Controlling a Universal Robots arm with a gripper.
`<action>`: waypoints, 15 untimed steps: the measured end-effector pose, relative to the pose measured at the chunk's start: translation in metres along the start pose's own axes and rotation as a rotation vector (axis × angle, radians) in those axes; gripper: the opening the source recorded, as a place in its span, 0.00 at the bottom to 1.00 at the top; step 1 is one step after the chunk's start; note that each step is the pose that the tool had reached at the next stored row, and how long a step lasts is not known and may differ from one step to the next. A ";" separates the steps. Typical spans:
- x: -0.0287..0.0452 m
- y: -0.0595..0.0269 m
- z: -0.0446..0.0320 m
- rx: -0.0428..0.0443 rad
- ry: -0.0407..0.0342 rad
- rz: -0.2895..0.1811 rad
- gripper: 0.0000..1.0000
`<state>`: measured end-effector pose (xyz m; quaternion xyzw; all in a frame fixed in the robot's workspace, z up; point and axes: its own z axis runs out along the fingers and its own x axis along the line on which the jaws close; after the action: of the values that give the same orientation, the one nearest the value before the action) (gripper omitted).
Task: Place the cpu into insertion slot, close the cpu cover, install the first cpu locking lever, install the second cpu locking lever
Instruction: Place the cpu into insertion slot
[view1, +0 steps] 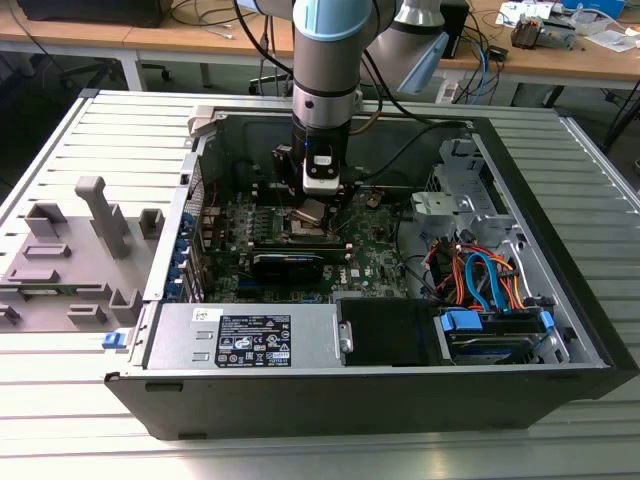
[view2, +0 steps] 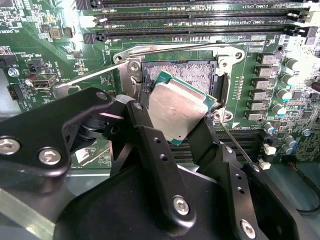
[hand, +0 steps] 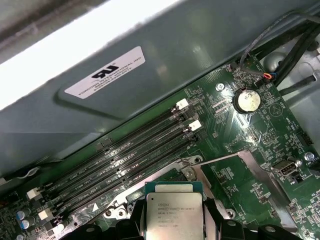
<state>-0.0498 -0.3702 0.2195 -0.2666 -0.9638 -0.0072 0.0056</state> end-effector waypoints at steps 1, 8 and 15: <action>0.0000 0.0000 0.0000 0.0000 0.0000 0.001 0.55; 0.0000 0.0000 0.0000 -0.0001 -0.0001 0.008 0.55; 0.0000 0.0000 0.0000 -0.0002 -0.0002 0.014 0.55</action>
<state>-0.0498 -0.3702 0.2195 -0.2735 -0.9618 -0.0072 0.0055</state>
